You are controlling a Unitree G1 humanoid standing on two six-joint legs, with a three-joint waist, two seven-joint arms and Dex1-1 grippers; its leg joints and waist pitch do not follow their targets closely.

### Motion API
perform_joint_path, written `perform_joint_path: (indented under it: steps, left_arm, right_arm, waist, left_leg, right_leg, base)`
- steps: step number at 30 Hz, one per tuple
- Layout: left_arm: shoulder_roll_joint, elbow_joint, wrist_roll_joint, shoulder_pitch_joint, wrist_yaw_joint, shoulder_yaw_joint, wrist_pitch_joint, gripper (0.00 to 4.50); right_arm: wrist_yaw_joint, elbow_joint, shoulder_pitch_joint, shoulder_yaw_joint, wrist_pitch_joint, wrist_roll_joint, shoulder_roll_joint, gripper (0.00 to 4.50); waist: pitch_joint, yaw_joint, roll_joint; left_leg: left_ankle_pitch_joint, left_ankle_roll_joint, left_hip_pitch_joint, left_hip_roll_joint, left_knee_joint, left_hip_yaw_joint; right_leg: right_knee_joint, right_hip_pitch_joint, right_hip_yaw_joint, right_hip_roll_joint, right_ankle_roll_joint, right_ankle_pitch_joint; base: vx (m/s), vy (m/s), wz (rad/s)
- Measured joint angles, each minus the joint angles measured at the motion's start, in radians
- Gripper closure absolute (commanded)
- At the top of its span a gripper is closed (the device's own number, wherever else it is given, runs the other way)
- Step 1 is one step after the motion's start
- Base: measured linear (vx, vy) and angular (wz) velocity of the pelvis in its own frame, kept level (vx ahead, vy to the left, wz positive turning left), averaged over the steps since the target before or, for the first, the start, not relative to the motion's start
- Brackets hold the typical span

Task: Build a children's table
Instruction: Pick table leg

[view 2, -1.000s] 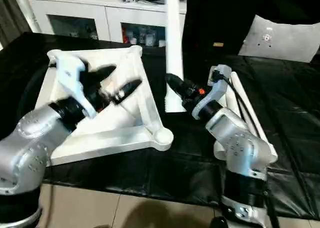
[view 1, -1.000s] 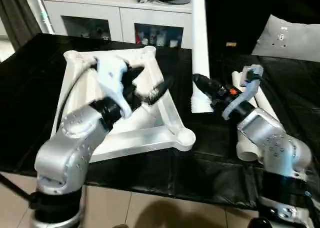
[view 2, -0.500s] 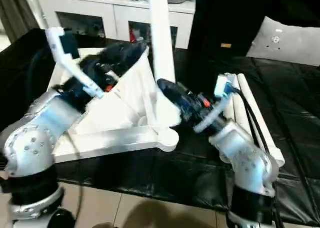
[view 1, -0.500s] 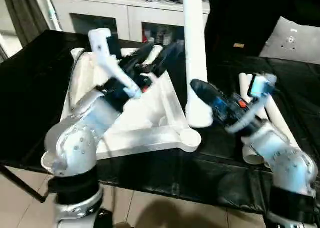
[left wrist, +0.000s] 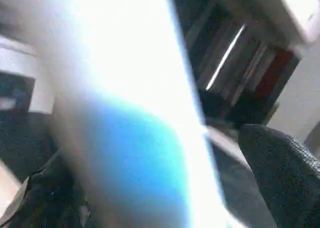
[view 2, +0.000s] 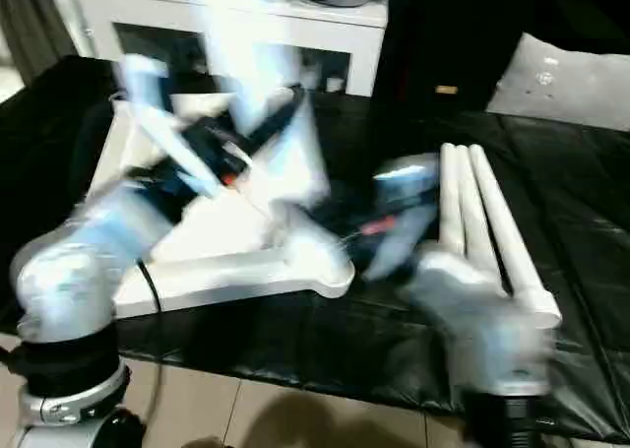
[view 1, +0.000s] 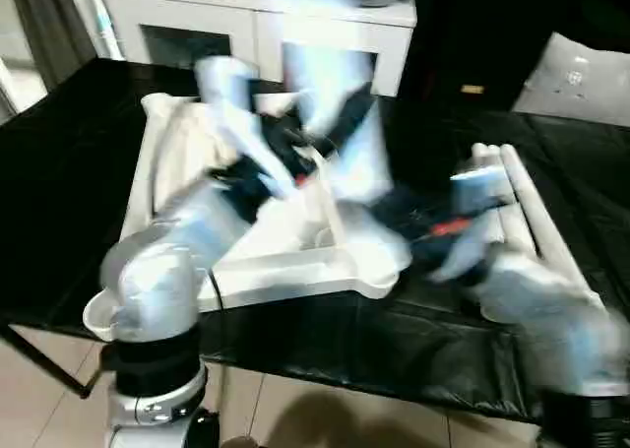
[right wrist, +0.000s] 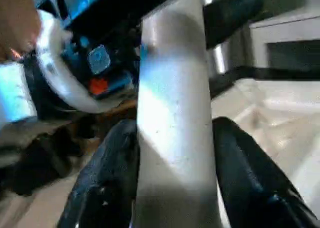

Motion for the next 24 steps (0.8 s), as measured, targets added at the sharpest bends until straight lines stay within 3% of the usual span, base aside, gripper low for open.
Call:
perform_joint_path:
  steps: [3,4,8,17,20,24]
  left_arm:
    - [0.025,0.003,0.063,0.009,0.013,-0.04,-0.038,0.0]
    - [0.04,0.003,0.103,0.012,0.019,-0.059,-0.066,0.3]
    - [0.09,0.002,0.216,0.026,0.023,-0.13,-0.161,0.64]
    - [0.056,0.004,0.251,0.049,0.035,-0.146,-0.233,1.32]
    - [0.042,0.024,0.256,0.056,0.036,-0.147,-0.255,1.69]
    - [0.015,0.03,0.246,0.058,0.041,-0.14,-0.259,1.81]
  right_arm:
    - [-0.058,0.025,0.0,0.06,-0.126,-0.112,0.027,2.65]
    - [-0.086,0.046,0.0,0.079,-0.202,-0.168,0.036,2.65]
    - [-0.177,0.107,0.0,0.099,-0.367,-0.298,0.054,2.65]
    - [-0.209,0.161,0.006,0.111,-0.524,-0.367,0.064,2.65]
    - [-0.211,0.183,0.01,0.115,-0.557,-0.375,0.07,2.65]
    - [-0.213,0.202,0.011,0.118,-0.589,-0.38,0.07,2.65]
  waist:
    - [0.0,-0.001,0.0]
    - [0.0,-0.001,0.0]
    - [0.0,-0.001,0.0]
    - [0.0,-0.014,0.0]
    - [0.0,-0.021,0.0]
    - [0.0,-0.024,0.0]
  left_leg:
    - [0.0,0.0,0.0,0.0,0.0,0.0]
    - [0.0,0.0,0.0,0.0,0.0,0.0]
    - [0.0,0.0,-0.001,0.0,0.0,0.0]
    - [0.0,0.001,0.0,-0.001,0.0,0.001]
    - [0.0,0.001,0.0,-0.001,0.0,0.002]
    - [0.001,0.002,0.0,-0.001,0.0,0.003]
  right_leg:
    - [0.0,0.0,0.0,0.0,0.0,0.0]
    - [0.0,0.0,0.0,0.0,0.0,0.0]
    - [0.0,0.0,0.0,-0.001,0.0,0.0]
    - [0.001,0.0,0.0,-0.002,0.0,0.001]
    - [0.001,0.0,0.0,-0.002,-0.001,0.001]
    - [0.001,0.0,0.0,-0.003,-0.001,0.002]
  base:
    - [0.0,0.0,0.0]
    - [0.0,0.0,0.0]
    - [0.0,0.0,0.0]
    - [0.0,0.0,0.0]
    - [0.0,0.0,0.0]
    - [0.0,0.0,0.0]
